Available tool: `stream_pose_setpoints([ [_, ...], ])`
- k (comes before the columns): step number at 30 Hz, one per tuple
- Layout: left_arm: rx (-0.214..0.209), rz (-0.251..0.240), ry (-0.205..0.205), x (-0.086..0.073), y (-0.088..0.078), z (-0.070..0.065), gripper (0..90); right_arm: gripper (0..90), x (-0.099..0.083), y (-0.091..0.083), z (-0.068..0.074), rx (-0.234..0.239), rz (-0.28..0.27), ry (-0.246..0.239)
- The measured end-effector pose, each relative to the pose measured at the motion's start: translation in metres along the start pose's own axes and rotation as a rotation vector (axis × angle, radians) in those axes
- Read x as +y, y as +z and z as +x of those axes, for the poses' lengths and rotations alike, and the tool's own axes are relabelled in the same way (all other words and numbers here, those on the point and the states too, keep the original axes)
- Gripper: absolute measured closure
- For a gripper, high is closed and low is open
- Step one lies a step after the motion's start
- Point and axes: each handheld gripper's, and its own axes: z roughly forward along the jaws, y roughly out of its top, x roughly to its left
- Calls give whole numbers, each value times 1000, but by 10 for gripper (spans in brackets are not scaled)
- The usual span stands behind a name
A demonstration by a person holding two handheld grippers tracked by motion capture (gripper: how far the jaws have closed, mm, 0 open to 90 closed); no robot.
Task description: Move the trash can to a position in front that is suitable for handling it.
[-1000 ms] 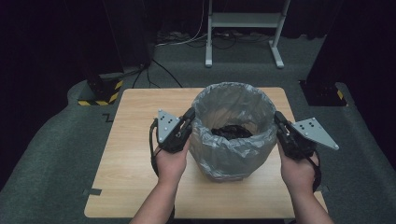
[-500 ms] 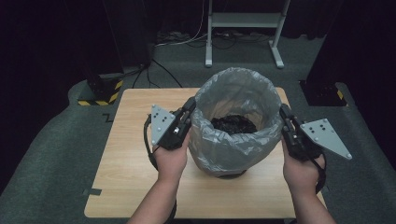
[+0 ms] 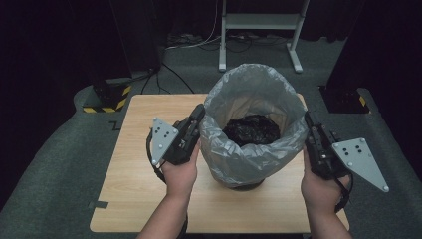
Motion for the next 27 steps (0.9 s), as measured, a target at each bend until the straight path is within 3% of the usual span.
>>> stream_pose_setpoints([
  [11,-1,29,-13,-14,-6,3,897,900,7,-3,31,34,-23,22],
  [17,0,29,-23,-16,-9,5,897,900,20,12,30,22,-19,22],
  [22,-4,28,-23,-17,-10,5,897,900,29,12,37,35,-49,2],
  [27,-4,36,-28,-21,-10,5,897,900,28,0,70,44,-87,-74],
])
